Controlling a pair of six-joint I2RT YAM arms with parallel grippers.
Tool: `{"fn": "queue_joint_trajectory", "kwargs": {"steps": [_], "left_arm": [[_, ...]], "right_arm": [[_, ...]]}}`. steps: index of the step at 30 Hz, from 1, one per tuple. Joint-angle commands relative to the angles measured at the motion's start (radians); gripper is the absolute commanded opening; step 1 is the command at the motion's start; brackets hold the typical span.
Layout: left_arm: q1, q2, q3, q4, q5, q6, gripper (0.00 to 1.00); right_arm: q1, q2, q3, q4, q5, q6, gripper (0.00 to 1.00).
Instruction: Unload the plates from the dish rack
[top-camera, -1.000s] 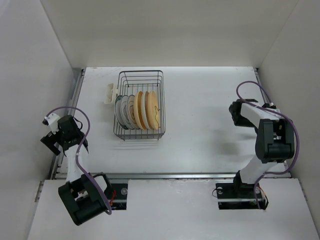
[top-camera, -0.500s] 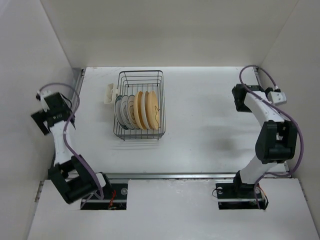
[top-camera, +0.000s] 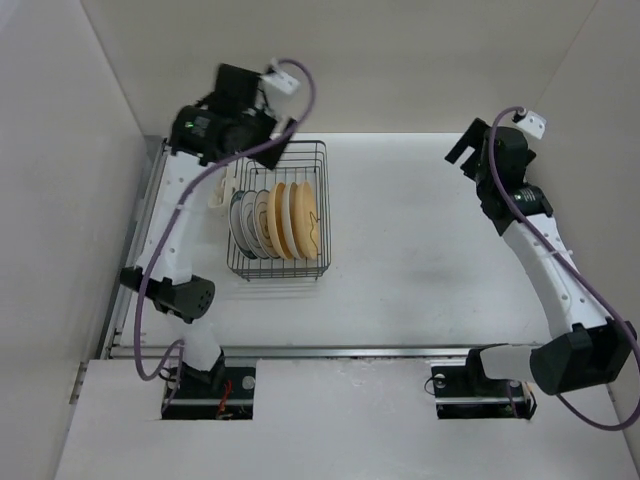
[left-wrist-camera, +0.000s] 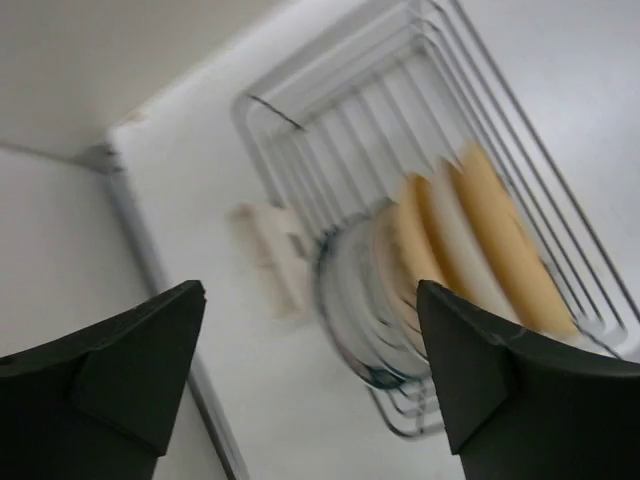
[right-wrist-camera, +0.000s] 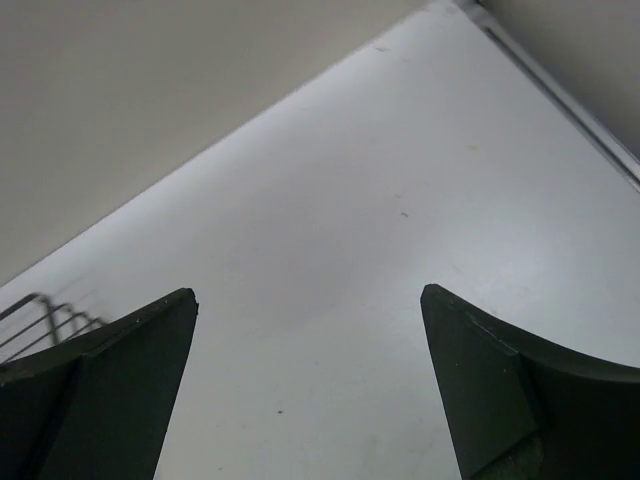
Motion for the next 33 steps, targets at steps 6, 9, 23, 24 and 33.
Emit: {"fn": "queue_joint_trajectory", "kwargs": {"steps": [6, 9, 23, 24, 33], "left_arm": [[-0.292, 0.09, -0.127, -0.121, -0.011, -0.131, 0.59], [-0.348, 0.126, -0.142, -0.093, -0.147, -0.169, 0.51], [-0.358, 0.227, -0.199, -0.052, -0.23, -0.258, 0.43], [-0.358, 0.236, -0.199, -0.052, -0.23, -0.258, 0.42], [-0.358, 0.259, -0.245, -0.061, -0.23, -0.269, 0.27]], "right_arm": [[0.04, -0.035, -0.08, 0.2, -0.256, -0.2, 0.91], [0.066, -0.107, -0.18, 0.22, -0.232, -0.174, 0.89], [0.14, -0.211, -0.316, 0.153, -0.141, -0.145, 0.85], [0.149, -0.211, -0.316, 0.153, -0.141, -0.145, 0.85], [0.149, -0.22, -0.316, 0.125, -0.095, -0.145, 0.85]]}}
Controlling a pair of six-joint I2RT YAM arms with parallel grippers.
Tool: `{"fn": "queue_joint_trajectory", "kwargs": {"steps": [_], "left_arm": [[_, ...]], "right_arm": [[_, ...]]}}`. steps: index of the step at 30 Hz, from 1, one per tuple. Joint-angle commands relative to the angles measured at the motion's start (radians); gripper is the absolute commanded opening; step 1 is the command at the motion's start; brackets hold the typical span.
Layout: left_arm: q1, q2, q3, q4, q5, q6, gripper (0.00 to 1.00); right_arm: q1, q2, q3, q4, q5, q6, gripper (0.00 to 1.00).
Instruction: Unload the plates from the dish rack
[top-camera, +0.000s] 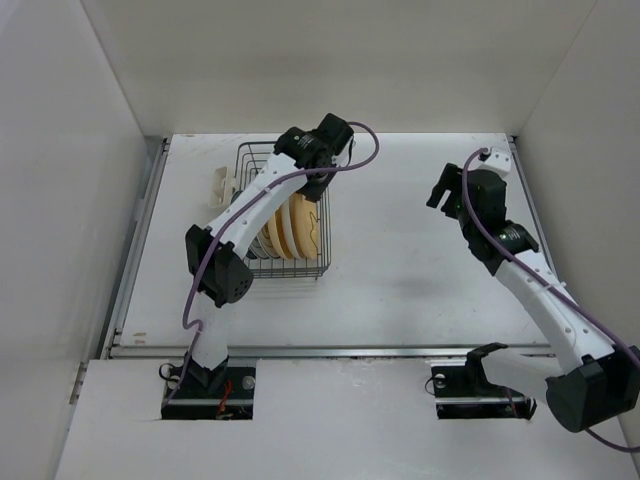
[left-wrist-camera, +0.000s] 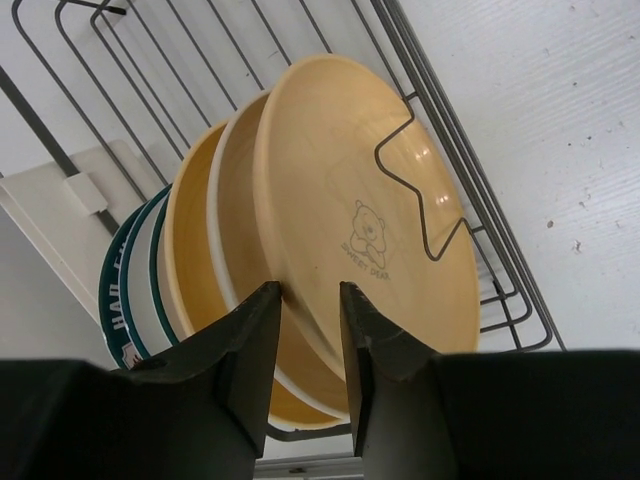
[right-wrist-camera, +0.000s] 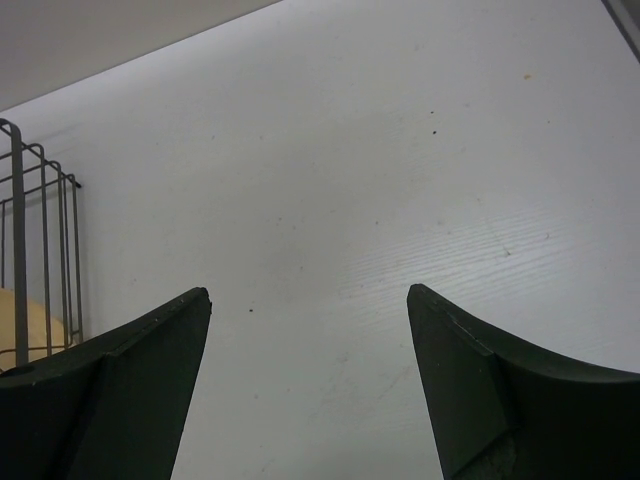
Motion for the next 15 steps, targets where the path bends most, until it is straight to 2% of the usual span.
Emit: {"fn": "queue_joint_trajectory", "kwargs": {"steps": [1, 11, 12, 13, 14, 15], "left_arm": [[0.001, 0.013, -0.024, -0.008, -0.046, -0.024, 0.27], [0.001, 0.033, -0.024, -0.011, -0.103, -0.035, 0.28], [0.001, 0.042, -0.035, -0.02, -0.092, -0.035, 0.22], [0.001, 0.042, -0.035, -0.029, -0.092, -0.035, 0.05], [0.001, 0.042, -0.035, -0.029, -0.092, -0.035, 0.0], [0.001, 0.042, -0.035, -0.029, -0.083, -0.035, 0.0]], "right_arm": [[0.009, -0.035, -0.006, -0.006, 0.035, 0.01, 0.85], [0.009, -0.053, -0.024, -0.006, 0.045, 0.0, 0.85], [0.009, -0.053, -0.024, -0.006, 0.045, 0.0, 0.85], [0.009, -0.053, -0.024, -0.006, 0.045, 0.0, 0.85], [0.009, -0.053, -0.024, -0.006, 0.045, 0.0, 0.85], [0.009, -0.053, -0.024, -0.006, 0.045, 0.0, 0.85]]}}
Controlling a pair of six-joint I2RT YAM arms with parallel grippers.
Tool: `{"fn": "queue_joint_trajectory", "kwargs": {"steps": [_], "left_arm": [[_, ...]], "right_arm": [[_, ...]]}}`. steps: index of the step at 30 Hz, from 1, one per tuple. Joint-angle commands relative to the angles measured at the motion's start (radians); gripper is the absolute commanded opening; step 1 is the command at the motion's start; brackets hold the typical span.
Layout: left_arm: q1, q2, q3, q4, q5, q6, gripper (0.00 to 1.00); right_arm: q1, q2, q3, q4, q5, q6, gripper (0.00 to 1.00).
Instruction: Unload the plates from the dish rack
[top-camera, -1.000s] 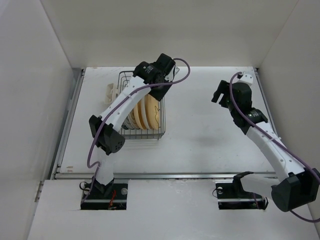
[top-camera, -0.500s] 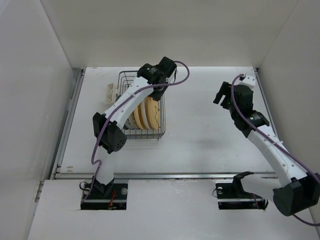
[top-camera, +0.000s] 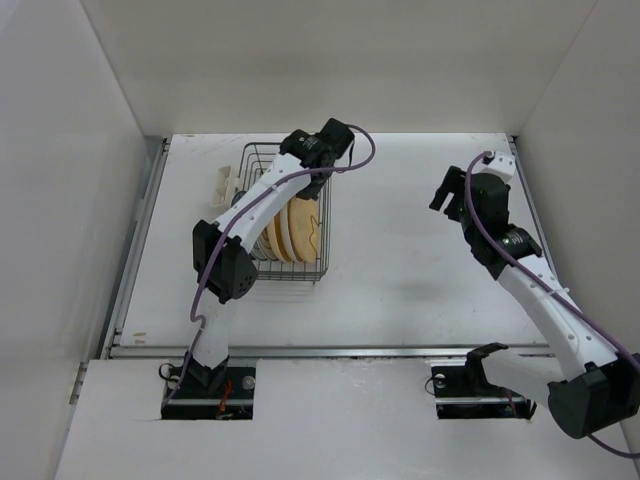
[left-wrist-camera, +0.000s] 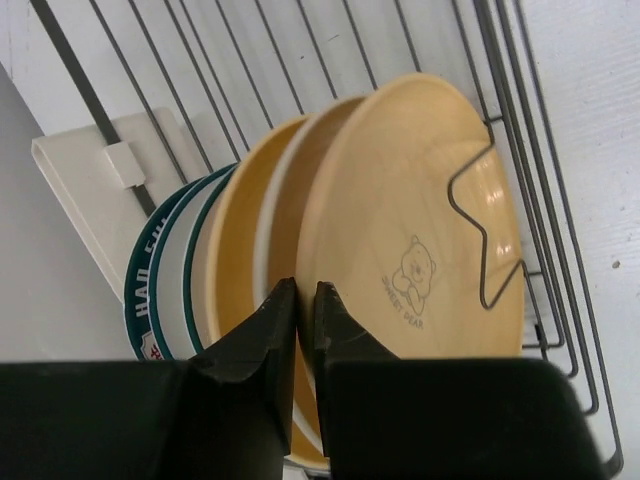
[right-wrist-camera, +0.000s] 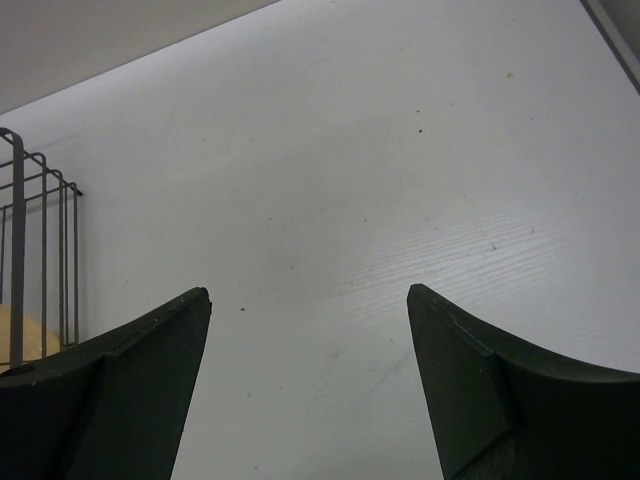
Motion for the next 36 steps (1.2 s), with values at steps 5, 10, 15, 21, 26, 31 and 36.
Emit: {"fn": "queue_joint_trajectory", "kwargs": {"steps": [5, 10, 15, 21, 26, 31, 36], "left_arm": [[-0.004, -0.041, 0.012, -0.026, -0.024, -0.002, 0.0], [-0.036, -0.093, 0.068, 0.032, -0.162, 0.009, 0.0], [-0.065, -0.13, 0.09, 0.155, -0.355, 0.104, 0.0], [-0.085, -0.168, 0.09, 0.272, -0.4, 0.155, 0.0], [-0.085, -0.213, 0.101, 0.328, -0.366, 0.13, 0.0], [-0.076, -0.257, 0.112, 0.318, -0.164, 0.06, 0.0], [0.006, -0.262, 0.121, 0.22, 0.195, -0.017, 0.0]], "right_arm": [[0.009, -0.019, -0.009, 0.009, 0.019, -0.002, 0.85], [0.029, -0.001, 0.023, 0.009, 0.019, -0.013, 0.85], [0.049, 0.017, 0.045, 0.031, -0.028, -0.036, 0.85], [0.049, 0.036, 0.045, 0.092, -0.198, -0.091, 0.85], [0.049, 0.088, 0.054, 0.175, -0.467, -0.113, 0.92], [0.049, 0.178, 0.083, 0.276, -0.654, -0.09, 1.0], [0.049, 0.269, 0.148, 0.311, -0.734, -0.064, 1.0]]}}
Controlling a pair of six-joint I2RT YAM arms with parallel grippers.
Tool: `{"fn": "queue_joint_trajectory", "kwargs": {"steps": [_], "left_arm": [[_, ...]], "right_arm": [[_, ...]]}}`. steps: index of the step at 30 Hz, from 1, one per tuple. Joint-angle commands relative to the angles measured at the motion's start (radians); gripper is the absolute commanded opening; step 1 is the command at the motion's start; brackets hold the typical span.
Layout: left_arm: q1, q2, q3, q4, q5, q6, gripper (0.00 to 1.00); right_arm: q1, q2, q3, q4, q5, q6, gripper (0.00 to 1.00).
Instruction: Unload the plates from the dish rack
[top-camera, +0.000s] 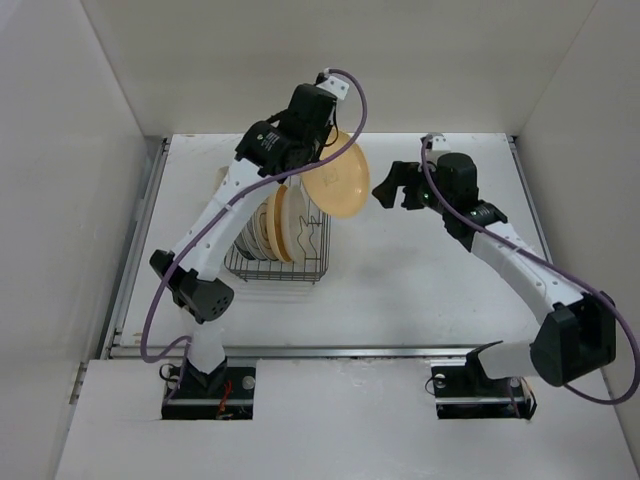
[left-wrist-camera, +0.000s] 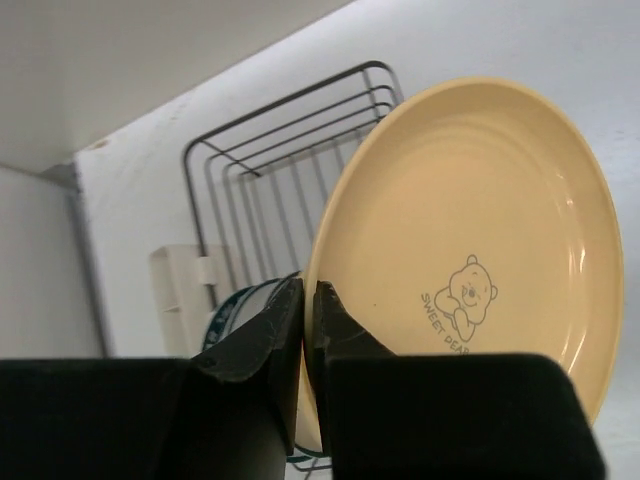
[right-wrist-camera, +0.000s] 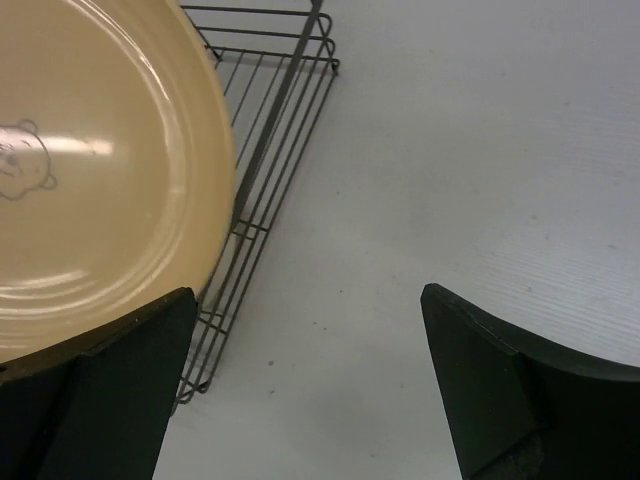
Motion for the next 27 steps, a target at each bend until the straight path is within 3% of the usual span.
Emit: {"fn": "queue_joint_trajectory", "kwargs": {"steps": [1, 5, 9, 13, 14, 16, 20, 21, 23, 24, 27], "left_arm": [[0.055, -0.042, 0.024, -0.036, 0.274, -0.079, 0.0], [0.076, -0.033, -0.01, -0.036, 0.39, -0.079, 0.0], [0.119, -0.024, -0.01, -0.045, 0.497, -0.108, 0.0], [0.128, -0.015, -0.01, -0.045, 0.56, -0.12, 0.0], [0.128, -0.006, -0.01, -0.045, 0.56, -0.12, 0.0], [0.138, -0.006, -0.01, -0.054, 0.56, -0.12, 0.0], [0.138, 0.005, -0.019, -0.077, 0.516, -0.108, 0.39], [0.138, 0.005, -0.019, -0.086, 0.515, -0.108, 0.72], [0.138, -0.004, -0.03, -0.086, 0.505, -0.099, 0.95], [0.138, -0.016, -0.03, -0.086, 0.467, -0.099, 1.0], [0.148, -0.061, -0.041, -0.086, 0.369, -0.099, 1.0]], "right_arm": [[-0.001, 0.054, 0.083, 0.117, -0.148, 0.015, 1.0], [-0.013, 0.133, 0.097, 0.15, -0.266, 0.024, 1.0], [-0.036, 0.196, 0.097, 0.186, -0.3, 0.062, 0.84], [-0.056, 0.266, 0.097, 0.247, -0.433, 0.127, 0.29], [-0.065, 0.266, 0.107, 0.247, -0.434, 0.139, 0.0], [-0.076, 0.257, 0.108, 0.256, -0.412, 0.164, 0.0], [-0.127, 0.194, 0.068, 0.266, -0.339, 0.243, 0.0], [-0.14, 0.178, 0.057, 0.266, -0.299, 0.266, 0.0], [-0.183, 0.124, 0.02, 0.275, -0.236, 0.347, 0.0], [-0.199, 0.104, 0.006, 0.275, -0.198, 0.375, 0.0], [-0.24, 0.043, -0.026, 0.172, 0.024, 0.444, 0.0]]}}
